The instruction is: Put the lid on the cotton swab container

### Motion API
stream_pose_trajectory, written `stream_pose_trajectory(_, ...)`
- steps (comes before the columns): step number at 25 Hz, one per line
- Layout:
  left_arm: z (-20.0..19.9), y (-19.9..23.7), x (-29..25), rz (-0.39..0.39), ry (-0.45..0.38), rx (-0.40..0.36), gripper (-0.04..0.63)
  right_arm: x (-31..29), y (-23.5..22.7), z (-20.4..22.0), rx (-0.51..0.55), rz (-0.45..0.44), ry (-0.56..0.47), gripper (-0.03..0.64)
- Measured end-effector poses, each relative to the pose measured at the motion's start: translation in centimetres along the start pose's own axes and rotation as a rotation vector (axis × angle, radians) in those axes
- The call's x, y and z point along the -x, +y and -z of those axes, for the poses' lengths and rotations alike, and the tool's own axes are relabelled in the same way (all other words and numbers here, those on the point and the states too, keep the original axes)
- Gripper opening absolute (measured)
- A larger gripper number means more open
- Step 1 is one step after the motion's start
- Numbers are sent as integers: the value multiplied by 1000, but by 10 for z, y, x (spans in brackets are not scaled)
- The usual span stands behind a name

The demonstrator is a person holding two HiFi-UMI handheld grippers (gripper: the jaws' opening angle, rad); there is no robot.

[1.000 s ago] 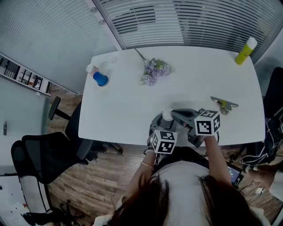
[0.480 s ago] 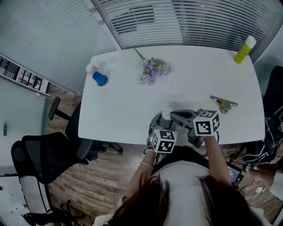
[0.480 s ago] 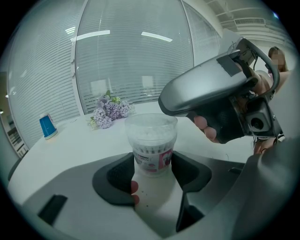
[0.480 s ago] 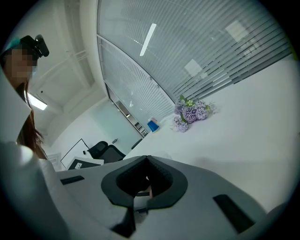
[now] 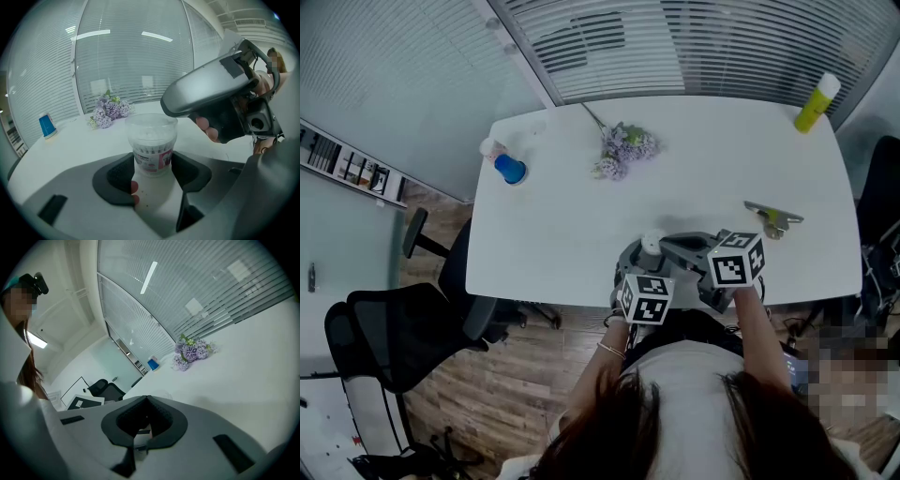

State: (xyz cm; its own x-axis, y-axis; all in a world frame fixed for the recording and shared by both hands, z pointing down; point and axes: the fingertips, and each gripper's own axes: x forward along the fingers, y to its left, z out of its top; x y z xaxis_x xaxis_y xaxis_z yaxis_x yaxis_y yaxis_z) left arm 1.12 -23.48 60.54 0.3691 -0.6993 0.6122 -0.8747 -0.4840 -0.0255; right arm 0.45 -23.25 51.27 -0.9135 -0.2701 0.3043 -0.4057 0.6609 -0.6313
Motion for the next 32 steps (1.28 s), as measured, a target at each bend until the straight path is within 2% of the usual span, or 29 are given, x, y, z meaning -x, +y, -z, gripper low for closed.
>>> stream_pose_trajectory(21,-1,-2,0,4,-3,-3,262,-11,5,2,135,65,115,28)
stream_pose_trajectory(32,-1,-2,0,8,-3,-3,262,-14,7,3,141,58,144,28)
